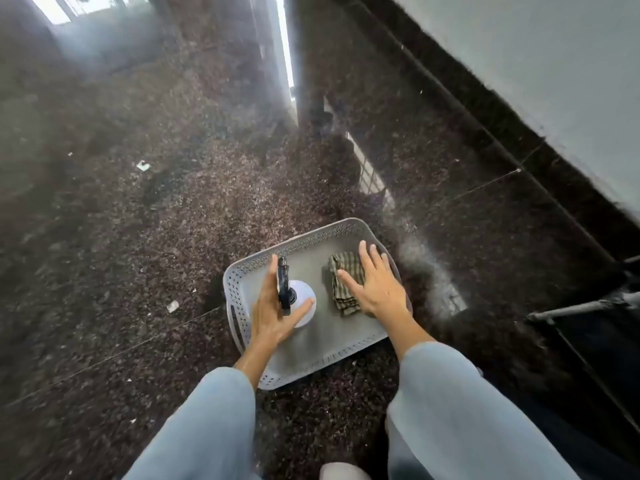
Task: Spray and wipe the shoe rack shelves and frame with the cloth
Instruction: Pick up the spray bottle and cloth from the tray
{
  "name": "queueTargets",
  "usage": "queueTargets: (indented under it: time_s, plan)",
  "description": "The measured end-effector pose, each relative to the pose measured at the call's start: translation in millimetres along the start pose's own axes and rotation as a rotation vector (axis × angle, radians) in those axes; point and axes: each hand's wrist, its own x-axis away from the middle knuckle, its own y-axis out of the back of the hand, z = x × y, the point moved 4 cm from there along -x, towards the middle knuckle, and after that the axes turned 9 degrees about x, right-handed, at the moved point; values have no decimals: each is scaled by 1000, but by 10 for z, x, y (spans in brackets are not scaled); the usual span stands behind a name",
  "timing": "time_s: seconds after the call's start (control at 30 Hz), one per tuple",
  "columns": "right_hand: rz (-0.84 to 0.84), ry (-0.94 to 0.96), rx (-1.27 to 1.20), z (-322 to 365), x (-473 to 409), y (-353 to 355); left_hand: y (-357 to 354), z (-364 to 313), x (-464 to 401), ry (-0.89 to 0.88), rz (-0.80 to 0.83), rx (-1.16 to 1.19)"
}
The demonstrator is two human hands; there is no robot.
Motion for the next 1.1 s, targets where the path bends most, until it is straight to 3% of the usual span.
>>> queueTargets:
  time_s: [0.17, 0.5, 0.87, 1.0, 1.1]
  plan:
    - [129, -56, -73, -201, -159, -294, -56, 35, -45, 48, -213, -76]
    - [123, -282, -258, -290, -352, -673, -27, -28, -94, -11, -149, -64]
    - [204, -546, -980, -121, -318, -475, -17, 59, -159, 45, -76, -2]
    - [323, -487, -1293, 21, -207, -164, -9, 50, -205, 31, -21, -4]
    - [242, -349, -1338, 94, -164, 199, 26, -83, -252, 84, 1, -39]
